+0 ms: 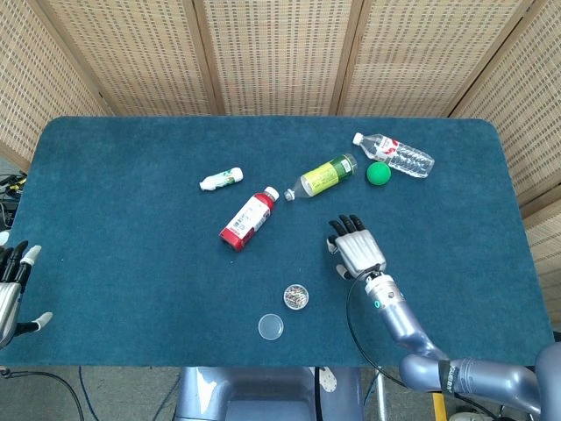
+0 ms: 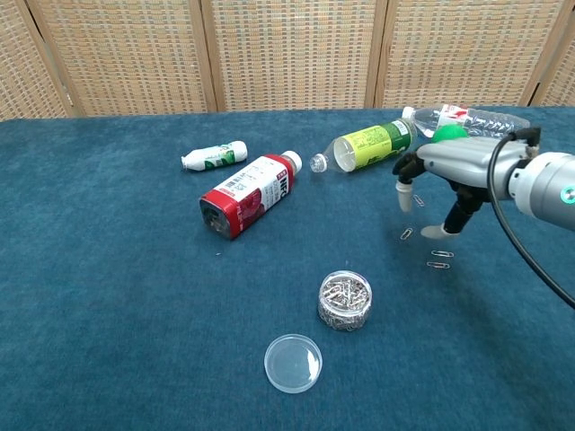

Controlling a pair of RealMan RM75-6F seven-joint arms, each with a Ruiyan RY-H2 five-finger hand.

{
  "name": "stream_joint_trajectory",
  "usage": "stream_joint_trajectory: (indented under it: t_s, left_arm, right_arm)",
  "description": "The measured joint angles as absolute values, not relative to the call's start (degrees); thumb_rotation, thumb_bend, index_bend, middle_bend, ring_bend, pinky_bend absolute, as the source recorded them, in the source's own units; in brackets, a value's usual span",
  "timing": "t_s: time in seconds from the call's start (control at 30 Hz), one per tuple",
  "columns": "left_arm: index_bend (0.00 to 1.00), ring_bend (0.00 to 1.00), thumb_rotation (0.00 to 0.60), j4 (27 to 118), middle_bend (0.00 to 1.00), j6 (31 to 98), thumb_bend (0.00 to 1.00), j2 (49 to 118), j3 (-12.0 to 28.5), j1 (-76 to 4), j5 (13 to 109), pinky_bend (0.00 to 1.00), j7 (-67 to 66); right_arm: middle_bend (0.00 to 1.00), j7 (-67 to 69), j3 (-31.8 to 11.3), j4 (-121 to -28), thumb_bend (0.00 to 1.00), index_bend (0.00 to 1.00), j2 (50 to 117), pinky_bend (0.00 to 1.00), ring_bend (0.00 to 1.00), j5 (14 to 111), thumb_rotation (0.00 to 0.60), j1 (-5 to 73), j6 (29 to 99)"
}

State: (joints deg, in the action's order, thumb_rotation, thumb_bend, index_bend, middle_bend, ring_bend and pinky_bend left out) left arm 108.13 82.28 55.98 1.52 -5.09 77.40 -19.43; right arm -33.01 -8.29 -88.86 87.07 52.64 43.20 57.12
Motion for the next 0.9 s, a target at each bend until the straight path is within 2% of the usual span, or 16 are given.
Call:
stream_joint_trajectory:
  t_s: [0.9]
  left_arm:
    - [0.0, 0.0, 0.6, 108.0, 0.0, 82.2, 0.0, 56.2, 1.6, -5.2, 76.8, 0.0, -19.7]
  right_arm:
    - [0.11, -27.8, -8.1, -76.2, 0.3, 0.52, 94.1, 0.06, 0.0, 49.7, 0.6, 41.3, 54.8]
